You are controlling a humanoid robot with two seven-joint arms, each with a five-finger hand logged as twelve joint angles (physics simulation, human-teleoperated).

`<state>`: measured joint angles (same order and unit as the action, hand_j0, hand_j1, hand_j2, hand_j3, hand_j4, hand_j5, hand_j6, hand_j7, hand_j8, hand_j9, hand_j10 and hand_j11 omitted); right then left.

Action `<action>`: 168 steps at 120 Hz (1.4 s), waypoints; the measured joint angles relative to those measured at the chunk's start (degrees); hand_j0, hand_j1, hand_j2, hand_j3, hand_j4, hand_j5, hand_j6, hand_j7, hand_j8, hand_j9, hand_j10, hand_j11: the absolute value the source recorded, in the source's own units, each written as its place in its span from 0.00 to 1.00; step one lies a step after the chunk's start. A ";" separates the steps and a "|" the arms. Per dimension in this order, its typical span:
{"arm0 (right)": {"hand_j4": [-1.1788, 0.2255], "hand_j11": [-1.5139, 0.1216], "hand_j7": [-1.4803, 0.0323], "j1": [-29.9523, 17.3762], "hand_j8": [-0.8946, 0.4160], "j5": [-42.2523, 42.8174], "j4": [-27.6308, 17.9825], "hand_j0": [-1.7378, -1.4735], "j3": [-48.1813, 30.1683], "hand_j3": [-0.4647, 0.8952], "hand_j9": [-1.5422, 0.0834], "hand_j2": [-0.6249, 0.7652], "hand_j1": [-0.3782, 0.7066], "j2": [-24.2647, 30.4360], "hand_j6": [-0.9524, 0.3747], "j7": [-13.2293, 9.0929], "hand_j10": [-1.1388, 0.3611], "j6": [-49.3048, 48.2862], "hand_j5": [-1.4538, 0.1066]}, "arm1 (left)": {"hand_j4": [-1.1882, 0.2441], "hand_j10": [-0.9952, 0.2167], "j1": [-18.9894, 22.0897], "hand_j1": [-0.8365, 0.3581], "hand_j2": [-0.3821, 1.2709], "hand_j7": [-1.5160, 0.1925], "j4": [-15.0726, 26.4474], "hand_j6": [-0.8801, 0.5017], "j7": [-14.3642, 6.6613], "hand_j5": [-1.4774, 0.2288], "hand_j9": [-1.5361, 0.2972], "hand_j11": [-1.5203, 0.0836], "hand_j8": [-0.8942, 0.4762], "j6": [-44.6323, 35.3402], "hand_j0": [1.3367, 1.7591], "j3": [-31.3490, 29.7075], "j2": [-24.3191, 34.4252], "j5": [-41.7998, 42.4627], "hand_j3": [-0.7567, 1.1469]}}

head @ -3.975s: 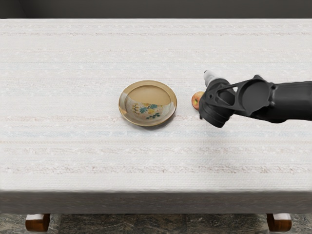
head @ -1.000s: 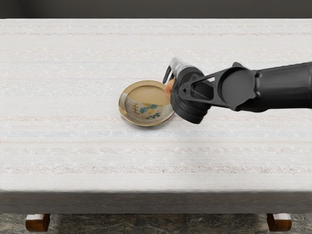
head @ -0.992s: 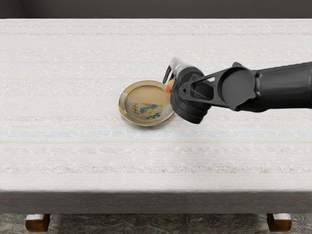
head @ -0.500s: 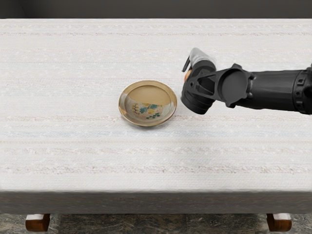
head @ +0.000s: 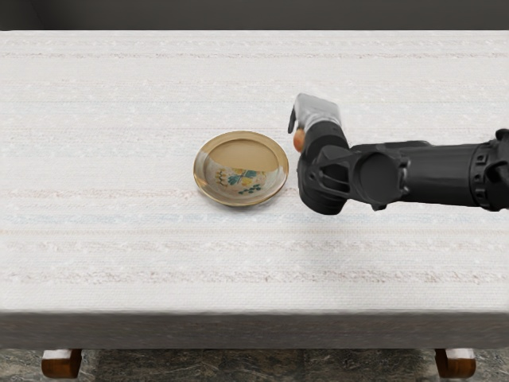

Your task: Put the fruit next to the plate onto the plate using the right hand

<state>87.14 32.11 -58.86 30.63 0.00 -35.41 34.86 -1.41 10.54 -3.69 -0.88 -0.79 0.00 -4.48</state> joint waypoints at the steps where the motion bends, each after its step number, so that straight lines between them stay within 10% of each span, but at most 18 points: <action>1: 0.24 0.19 0.23 -0.02 0.43 0.13 -0.23 0.34 -0.32 0.34 0.21 0.62 0.39 0.00 0.31 0.00 0.44 0.00 0.15 | 0.66 0.62 0.00 0.75 0.26 0.70 0.00 0.46 0.00 0.68 0.67 0.75 0.48 0.00 0.76 0.00 0.00 0.00 0.40; 96: 0.24 0.22 0.24 -3.98 0.38 1.86 -3.70 0.34 -15.17 0.34 0.23 0.57 0.33 0.00 0.27 -0.04 0.40 0.07 0.17 | 0.66 0.62 0.00 0.75 0.26 0.70 -0.02 0.46 0.00 0.68 0.67 0.75 0.48 0.00 0.76 0.00 0.00 0.00 0.40; 133: 0.38 0.40 0.42 -4.16 0.33 2.22 -3.45 0.32 -15.62 0.34 0.42 0.63 0.41 0.00 0.24 0.30 0.40 0.16 0.38 | 0.66 0.62 0.00 0.75 0.26 0.70 0.00 0.46 0.00 0.68 0.67 0.75 0.48 0.00 0.76 0.01 0.00 0.00 0.40; 168: 0.59 0.64 0.67 -3.81 0.45 2.20 -3.50 0.31 -16.55 0.34 0.66 0.49 0.33 0.00 0.45 0.40 0.54 0.14 0.63 | 0.66 0.62 0.00 0.75 0.26 0.70 -0.02 0.46 0.00 0.68 0.67 0.75 0.48 0.00 0.76 0.01 0.00 -0.01 0.40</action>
<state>83.33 34.31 -62.36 14.08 0.00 -35.01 35.01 -1.41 10.52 -3.69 -0.88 -0.79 0.00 -4.48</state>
